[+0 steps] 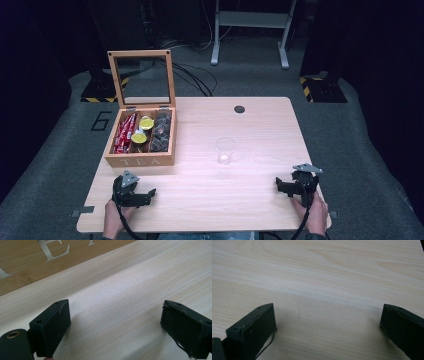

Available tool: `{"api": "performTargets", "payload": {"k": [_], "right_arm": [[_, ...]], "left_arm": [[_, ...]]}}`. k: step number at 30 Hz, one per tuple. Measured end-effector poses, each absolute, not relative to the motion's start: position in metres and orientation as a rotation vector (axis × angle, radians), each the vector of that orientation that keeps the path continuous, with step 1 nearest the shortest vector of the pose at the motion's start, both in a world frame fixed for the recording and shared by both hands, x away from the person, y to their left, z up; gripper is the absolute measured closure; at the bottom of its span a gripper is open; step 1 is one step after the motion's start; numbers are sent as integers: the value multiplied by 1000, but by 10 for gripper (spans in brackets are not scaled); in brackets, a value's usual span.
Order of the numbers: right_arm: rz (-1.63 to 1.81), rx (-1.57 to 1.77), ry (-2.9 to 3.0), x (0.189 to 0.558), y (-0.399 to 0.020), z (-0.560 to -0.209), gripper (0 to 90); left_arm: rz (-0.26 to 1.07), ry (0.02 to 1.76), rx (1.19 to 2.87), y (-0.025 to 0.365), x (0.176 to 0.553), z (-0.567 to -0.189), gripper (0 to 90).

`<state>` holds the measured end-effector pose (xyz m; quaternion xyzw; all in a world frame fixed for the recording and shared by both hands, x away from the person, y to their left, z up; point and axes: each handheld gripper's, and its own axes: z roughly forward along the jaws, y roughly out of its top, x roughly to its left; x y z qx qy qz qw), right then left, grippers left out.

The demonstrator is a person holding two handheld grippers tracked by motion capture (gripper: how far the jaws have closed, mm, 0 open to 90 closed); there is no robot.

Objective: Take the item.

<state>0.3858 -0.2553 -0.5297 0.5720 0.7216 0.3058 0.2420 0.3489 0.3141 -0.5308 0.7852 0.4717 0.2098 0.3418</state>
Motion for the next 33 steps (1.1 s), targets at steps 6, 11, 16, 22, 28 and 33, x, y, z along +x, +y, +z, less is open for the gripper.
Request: {"api": "performTargets", "payload": {"k": [6, 11, 16, 22, 28, 33], "right_arm": [[842, 1559, 1980, 386, -256, -530, 0], [841, 1558, 1981, 386, -256, -530, 0], [840, 1558, 1982, 386, -256, -530, 0], [841, 1558, 1981, 386, -256, -530, 0], [840, 1559, 1982, 386, -256, -530, 0], [839, 1558, 1982, 386, -256, -530, 0]], "left_arm": [[544, 1227, 2041, 314, 349, -531, 88], [546, 1227, 2042, 314, 349, -531, 88], [548, 1247, 2035, 315, 348, -530, 88], [554, 1249, 2027, 315, 348, -531, 88], [527, 1251, 2004, 317, 346, -528, 89], [520, 1221, 1969, 317, 342, -517, 89]]}}
